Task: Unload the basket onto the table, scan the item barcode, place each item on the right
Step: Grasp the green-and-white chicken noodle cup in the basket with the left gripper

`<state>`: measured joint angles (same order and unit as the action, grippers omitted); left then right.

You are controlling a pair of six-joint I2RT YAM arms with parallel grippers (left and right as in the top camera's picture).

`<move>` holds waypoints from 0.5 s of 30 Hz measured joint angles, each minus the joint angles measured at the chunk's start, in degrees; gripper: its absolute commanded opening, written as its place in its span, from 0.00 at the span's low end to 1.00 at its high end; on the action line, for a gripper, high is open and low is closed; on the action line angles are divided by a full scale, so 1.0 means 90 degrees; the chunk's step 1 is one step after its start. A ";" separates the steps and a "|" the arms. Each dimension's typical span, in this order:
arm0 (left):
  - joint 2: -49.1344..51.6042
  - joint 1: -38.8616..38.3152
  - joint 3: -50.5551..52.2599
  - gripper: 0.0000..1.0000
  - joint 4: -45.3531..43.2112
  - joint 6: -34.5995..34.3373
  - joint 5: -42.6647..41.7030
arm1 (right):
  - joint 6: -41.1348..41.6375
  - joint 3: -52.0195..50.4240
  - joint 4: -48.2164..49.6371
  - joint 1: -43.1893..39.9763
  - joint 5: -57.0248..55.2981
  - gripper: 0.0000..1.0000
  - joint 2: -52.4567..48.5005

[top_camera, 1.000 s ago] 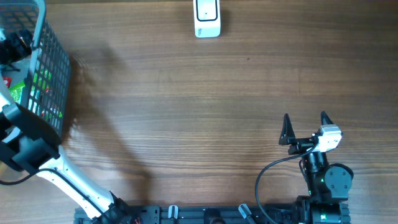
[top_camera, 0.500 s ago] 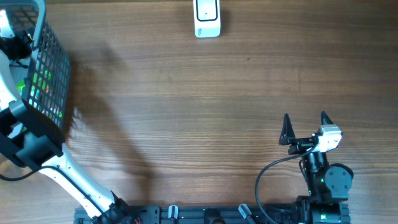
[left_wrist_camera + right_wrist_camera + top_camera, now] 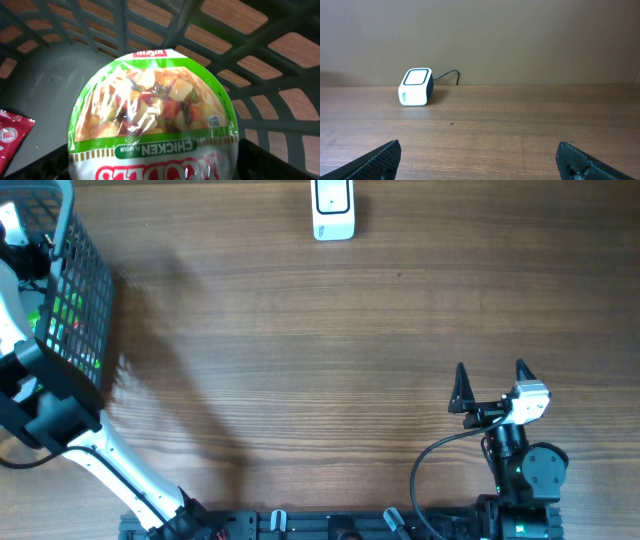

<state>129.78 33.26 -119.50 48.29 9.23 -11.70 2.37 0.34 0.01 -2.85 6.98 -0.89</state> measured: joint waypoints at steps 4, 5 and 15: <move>0.0000 0.0000 0.0000 0.81 -0.0090 0.0017 0.0117 | 0.0002 0.0000 0.0000 0.0000 0.0000 1.00 0.0000; 0.0000 0.0000 0.0000 0.81 -0.0090 0.0017 0.0134 | 0.0000 0.0000 0.0000 0.0000 0.0000 1.00 0.0000; -0.0044 0.0000 0.0017 0.81 -0.0282 0.0017 0.0253 | 0.0002 0.0000 0.0000 0.0000 0.0000 1.00 0.0000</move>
<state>129.38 33.26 -119.35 45.76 9.39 -9.43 2.39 0.34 0.01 -2.85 6.98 -0.89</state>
